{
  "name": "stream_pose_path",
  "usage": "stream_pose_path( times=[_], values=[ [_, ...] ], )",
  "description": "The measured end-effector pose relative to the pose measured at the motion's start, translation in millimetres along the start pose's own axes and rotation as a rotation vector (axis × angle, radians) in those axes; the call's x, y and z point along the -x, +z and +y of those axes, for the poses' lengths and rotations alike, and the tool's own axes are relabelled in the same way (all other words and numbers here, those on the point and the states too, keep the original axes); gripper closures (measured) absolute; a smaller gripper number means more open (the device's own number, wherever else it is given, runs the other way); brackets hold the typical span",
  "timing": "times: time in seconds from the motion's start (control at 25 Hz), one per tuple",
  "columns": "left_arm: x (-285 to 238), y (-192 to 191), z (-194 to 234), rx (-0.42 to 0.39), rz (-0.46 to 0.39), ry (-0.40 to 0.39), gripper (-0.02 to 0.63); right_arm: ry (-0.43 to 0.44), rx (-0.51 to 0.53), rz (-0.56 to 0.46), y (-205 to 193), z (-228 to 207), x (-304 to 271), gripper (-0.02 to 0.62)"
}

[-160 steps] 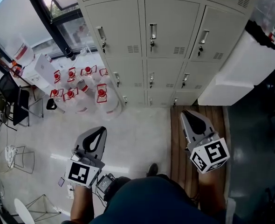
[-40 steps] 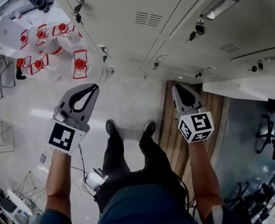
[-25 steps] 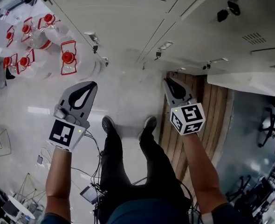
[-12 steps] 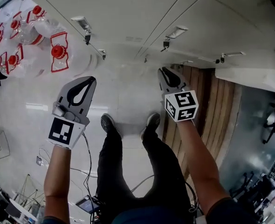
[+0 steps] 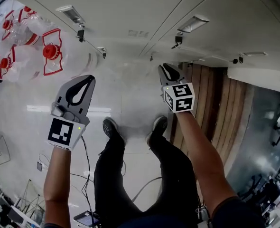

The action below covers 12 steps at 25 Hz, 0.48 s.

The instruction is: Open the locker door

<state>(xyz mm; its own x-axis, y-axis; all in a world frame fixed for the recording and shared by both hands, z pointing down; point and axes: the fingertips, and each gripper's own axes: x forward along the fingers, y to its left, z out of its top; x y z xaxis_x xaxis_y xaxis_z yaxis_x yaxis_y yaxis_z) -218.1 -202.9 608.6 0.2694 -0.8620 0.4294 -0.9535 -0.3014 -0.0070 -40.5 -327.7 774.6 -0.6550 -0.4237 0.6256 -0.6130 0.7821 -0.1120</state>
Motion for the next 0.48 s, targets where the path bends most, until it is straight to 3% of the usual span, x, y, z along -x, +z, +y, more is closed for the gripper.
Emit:
stream_pose_path(
  times=[0.2, 0.48],
  values=[
    [-20, -32, 6, 0.003, 0.011, 0.000, 0.584, -0.003, -0.024, 0.032, -37, -13, -50, 0.503],
    [-35, -72, 20, -0.002, 0.034, 0.012, 0.584, -0.041, -0.043, 0.068, -86, -36, -110, 0.503]
  ],
)
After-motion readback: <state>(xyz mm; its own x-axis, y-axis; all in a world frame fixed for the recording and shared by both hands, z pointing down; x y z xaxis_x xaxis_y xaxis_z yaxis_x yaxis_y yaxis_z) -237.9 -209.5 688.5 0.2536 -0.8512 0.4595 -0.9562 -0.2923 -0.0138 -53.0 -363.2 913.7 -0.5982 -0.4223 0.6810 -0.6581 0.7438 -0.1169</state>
